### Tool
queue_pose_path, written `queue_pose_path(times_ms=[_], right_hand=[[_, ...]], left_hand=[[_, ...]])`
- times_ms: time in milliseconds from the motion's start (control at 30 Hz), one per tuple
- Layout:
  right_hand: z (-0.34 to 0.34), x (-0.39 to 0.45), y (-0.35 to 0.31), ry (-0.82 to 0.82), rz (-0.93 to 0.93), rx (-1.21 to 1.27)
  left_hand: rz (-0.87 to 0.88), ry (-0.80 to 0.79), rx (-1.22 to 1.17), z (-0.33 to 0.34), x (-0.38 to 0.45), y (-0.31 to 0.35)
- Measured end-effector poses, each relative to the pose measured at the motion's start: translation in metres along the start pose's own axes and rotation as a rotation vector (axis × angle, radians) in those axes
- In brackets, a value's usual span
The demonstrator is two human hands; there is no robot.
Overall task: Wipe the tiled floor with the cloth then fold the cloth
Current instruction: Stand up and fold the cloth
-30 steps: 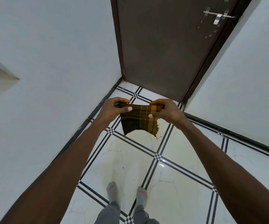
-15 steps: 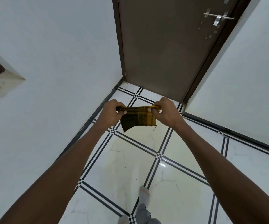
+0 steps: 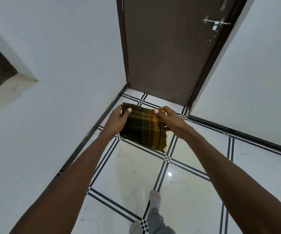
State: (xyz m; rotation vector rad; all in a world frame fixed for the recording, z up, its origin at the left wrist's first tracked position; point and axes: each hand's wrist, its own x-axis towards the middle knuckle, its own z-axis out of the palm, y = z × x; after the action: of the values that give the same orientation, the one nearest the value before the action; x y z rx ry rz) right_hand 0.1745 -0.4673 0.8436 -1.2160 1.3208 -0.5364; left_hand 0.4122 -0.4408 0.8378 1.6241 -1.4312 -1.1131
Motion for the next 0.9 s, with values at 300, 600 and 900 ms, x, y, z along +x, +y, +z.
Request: queue_pose_path(times_ms=[300,600,900], right_hand=[[0.018,-0.058,0.013,-0.053,-0.176,-0.176],[0.05,-0.073,0.023,0.187,-0.406,-0.757],[0.053,-0.17,0.027,-0.051,-0.216,0.129]], left_hand=[[-0.078,-0.095,-0.226,-0.025,-0.053,-0.006],[0.069,-0.042,0.147,-0.024,-0.099,-0.008],[-0.072,0.093,-0.139,-0.022,-0.177,-0.026]])
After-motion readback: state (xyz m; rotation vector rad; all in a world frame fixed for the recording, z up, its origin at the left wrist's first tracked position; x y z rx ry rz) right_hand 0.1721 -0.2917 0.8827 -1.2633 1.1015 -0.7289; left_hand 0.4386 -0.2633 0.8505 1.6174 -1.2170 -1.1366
